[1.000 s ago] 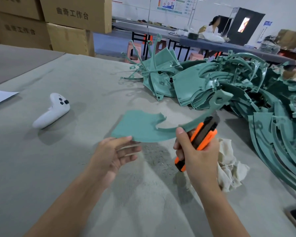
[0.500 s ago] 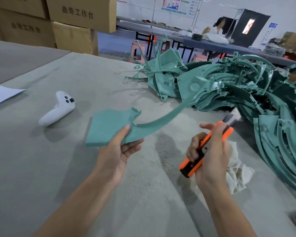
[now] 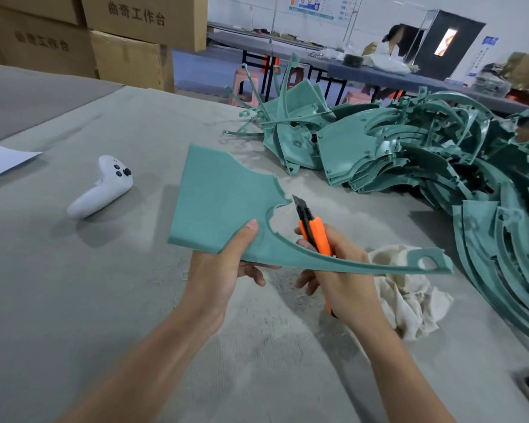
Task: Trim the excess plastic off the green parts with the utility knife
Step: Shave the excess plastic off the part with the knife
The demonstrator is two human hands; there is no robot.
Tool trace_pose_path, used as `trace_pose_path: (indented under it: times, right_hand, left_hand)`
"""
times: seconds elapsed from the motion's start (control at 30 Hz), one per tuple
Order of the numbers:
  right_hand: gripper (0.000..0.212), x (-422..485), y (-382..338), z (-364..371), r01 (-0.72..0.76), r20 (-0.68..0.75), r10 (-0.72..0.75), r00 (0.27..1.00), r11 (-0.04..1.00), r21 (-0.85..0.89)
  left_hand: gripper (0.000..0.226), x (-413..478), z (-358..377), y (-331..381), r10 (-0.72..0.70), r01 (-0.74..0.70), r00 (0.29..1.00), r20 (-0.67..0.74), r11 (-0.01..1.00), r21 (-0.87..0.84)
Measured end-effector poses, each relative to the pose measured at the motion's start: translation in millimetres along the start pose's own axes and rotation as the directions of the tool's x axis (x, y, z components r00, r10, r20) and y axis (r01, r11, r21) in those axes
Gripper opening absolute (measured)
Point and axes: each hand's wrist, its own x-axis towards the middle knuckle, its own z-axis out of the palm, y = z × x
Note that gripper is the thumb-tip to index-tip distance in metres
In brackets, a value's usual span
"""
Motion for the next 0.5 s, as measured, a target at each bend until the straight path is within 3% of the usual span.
trace_pose_path:
  times: [0.1,0.3,0.5]
  right_hand:
    - [0.026,-0.3,0.7,1.1,0.054,0.014,-0.053,0.999,0.996,-0.072]
    - [0.014,-1.7,1.9,0.9,0.105,-0.027,-0.110,0.994,0.987,-0.125]
    - [0.012,-1.5,-0.6,0.1,0.171,0.061,-0.164,0.985,0.975,-0.138]
  left_hand:
    - [0.021,-0.6,2.1,-0.2,0.023,-0.023,1.000,-0.002,1.000,0.005]
    - [0.013,-3.8,6.1,0.6,0.065,-0.065,0.998,-0.002,0.998,0.004]
    - [0.012,-4.1,5.1,1.5,0.085,-0.084,0.996,-0.028,0.996,0.014]
